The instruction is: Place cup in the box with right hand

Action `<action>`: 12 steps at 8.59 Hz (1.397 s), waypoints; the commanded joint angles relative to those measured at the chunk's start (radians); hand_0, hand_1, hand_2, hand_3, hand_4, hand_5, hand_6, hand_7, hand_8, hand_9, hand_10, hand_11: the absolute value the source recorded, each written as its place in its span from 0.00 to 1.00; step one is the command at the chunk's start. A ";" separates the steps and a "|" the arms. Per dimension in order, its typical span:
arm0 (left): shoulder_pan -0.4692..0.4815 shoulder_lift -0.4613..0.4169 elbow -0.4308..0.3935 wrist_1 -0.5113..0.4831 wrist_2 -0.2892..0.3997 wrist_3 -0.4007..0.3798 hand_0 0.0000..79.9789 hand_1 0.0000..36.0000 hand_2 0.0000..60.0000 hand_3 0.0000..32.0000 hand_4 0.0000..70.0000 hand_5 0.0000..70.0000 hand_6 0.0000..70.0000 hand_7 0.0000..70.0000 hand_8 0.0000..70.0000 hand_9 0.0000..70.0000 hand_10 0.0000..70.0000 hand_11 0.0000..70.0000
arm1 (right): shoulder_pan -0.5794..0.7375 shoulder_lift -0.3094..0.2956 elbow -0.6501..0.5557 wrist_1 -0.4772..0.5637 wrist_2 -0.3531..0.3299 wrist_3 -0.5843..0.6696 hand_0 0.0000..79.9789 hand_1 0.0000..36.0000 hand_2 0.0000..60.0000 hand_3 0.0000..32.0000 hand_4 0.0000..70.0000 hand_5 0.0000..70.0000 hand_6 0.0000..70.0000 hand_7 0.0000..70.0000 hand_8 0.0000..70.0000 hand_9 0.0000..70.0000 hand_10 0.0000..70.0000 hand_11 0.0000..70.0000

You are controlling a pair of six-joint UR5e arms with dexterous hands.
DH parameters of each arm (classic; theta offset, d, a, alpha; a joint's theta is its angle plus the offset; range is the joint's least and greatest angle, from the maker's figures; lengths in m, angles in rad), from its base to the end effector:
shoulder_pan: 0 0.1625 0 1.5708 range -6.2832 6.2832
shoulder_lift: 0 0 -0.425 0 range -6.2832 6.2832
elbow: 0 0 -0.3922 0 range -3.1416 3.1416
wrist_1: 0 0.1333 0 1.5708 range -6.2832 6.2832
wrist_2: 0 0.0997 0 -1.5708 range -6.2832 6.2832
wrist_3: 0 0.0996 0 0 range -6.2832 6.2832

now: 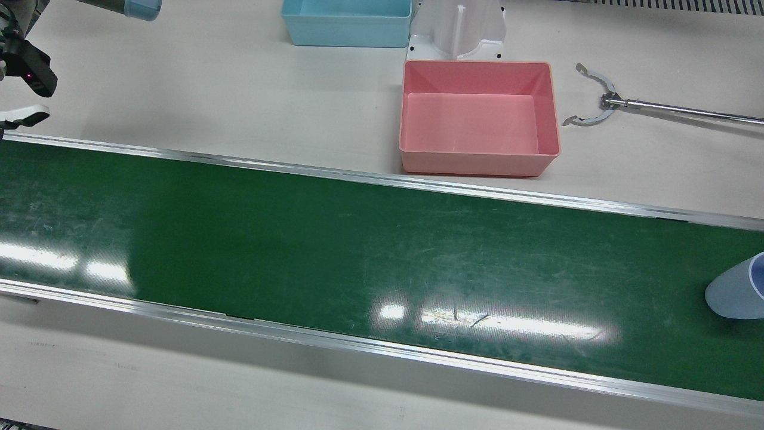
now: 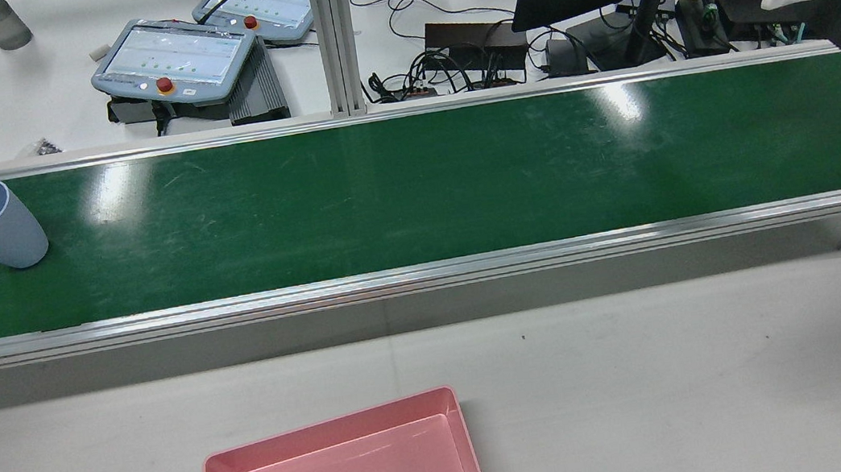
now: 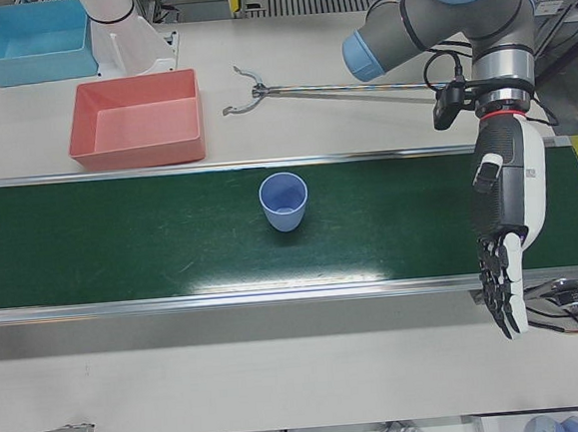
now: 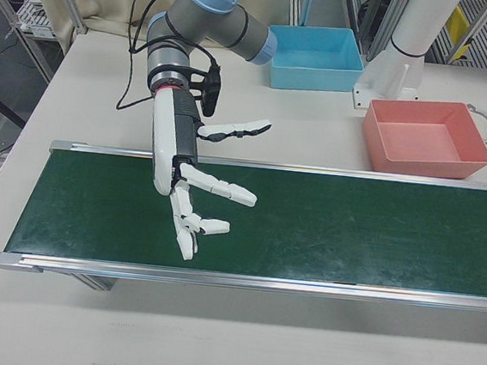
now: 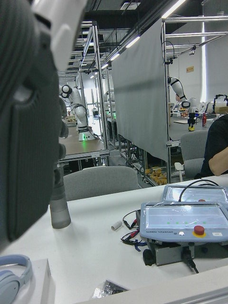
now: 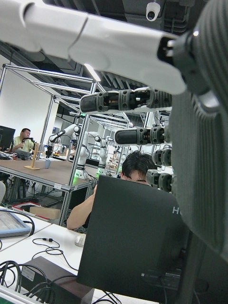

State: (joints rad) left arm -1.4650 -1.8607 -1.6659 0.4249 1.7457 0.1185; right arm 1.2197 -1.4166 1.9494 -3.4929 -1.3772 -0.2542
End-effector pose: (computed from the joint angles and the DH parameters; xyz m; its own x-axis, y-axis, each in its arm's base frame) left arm -0.0542 -0.5880 0.5260 -0.9536 -0.2796 -0.1112 0.1178 -0.0066 -0.9930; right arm -0.0347 -0.5381 0.4637 -0.9704 0.1121 0.2137 -0.1880 0.2042 -0.9607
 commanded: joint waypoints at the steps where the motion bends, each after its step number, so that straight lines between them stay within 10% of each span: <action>1: 0.000 0.000 0.000 0.000 0.000 0.001 0.00 0.00 0.00 0.00 0.00 0.00 0.00 0.00 0.00 0.00 0.00 0.00 | 0.001 -0.004 0.005 0.000 0.000 0.001 0.70 0.34 0.00 0.00 0.50 0.07 0.13 0.61 0.02 0.13 0.09 0.16; 12: 0.000 0.000 0.000 0.000 0.000 0.001 0.00 0.00 0.00 0.00 0.00 0.00 0.00 0.00 0.00 0.00 0.00 0.00 | 0.000 -0.002 0.002 0.000 0.000 0.001 0.70 0.35 0.00 0.00 0.49 0.08 0.13 0.59 0.01 0.12 0.09 0.15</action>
State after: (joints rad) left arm -1.4649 -1.8607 -1.6659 0.4249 1.7457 0.1190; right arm 1.2203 -1.4203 1.9525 -3.4929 -1.3775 -0.2531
